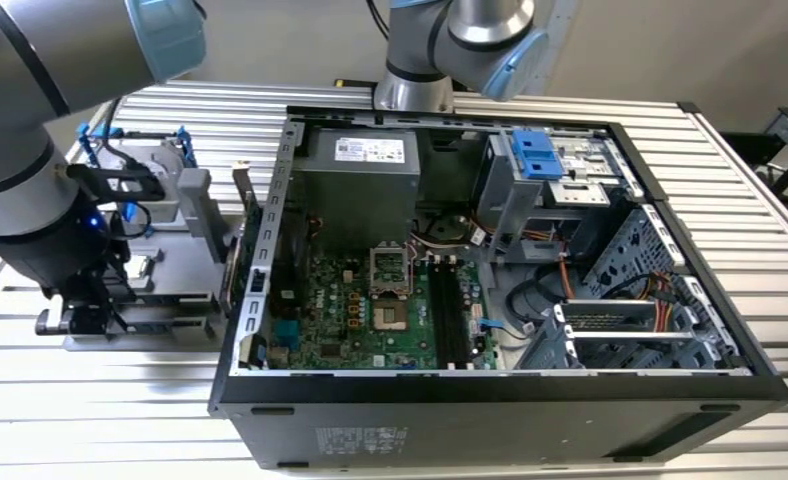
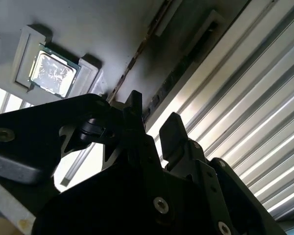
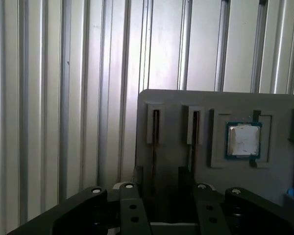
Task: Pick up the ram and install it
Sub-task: 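Pick up the ram and move it above insertion slot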
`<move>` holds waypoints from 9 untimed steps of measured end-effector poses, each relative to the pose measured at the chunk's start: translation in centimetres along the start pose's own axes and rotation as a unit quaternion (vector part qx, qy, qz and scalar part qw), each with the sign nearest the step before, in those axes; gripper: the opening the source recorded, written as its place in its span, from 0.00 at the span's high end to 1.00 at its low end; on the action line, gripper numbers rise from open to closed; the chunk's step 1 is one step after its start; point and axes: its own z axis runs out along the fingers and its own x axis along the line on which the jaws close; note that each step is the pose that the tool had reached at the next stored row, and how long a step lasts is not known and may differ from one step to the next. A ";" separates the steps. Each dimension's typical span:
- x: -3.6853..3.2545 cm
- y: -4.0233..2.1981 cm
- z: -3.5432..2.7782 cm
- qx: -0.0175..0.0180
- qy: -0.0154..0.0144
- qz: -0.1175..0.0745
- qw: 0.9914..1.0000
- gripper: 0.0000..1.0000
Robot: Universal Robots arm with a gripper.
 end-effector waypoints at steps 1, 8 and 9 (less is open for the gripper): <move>0.01 0.00 0.11 0.000 0.000 0.002 1.000 0.00; 0.06 -0.02 0.79 0.000 0.000 0.008 1.000 0.00; 0.06 -0.03 0.89 0.000 0.000 0.008 1.000 0.00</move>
